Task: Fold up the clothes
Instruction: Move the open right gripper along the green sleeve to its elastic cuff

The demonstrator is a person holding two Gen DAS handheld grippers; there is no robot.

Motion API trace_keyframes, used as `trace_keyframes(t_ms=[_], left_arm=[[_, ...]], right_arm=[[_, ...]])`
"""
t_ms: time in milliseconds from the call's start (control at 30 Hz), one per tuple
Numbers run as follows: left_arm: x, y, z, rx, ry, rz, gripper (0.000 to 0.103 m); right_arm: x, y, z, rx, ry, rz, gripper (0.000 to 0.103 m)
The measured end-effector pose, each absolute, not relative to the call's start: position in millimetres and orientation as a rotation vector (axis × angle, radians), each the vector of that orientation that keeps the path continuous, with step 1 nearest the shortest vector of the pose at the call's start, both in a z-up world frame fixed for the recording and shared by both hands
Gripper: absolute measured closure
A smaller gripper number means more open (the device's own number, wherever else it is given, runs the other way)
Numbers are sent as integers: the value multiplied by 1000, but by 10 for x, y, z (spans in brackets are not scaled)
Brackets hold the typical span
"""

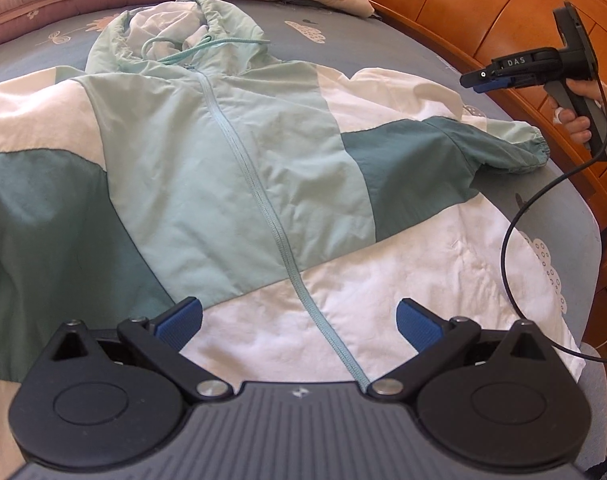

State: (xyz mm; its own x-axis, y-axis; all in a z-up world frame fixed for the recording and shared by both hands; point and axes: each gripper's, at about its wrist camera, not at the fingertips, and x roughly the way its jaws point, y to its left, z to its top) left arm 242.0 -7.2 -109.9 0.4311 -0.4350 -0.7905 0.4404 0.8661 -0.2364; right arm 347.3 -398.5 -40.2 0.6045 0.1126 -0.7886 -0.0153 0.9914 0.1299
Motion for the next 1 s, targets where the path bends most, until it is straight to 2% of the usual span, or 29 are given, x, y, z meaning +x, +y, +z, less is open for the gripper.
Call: trace_keyframes(t_ms=[233, 633, 1000], left_arm=[[2397, -86, -1081, 0, 981, -559, 1], [2285, -131, -1019, 1, 961, -604, 1], [2290, -144, -1068, -2, 973, -600, 1]], right_arm=[[3144, -4003, -880, 325, 949, 89, 53], [2494, -4187, -944, 698, 840, 15, 43], [2055, -4648, -1453, 1037, 719, -192, 39]])
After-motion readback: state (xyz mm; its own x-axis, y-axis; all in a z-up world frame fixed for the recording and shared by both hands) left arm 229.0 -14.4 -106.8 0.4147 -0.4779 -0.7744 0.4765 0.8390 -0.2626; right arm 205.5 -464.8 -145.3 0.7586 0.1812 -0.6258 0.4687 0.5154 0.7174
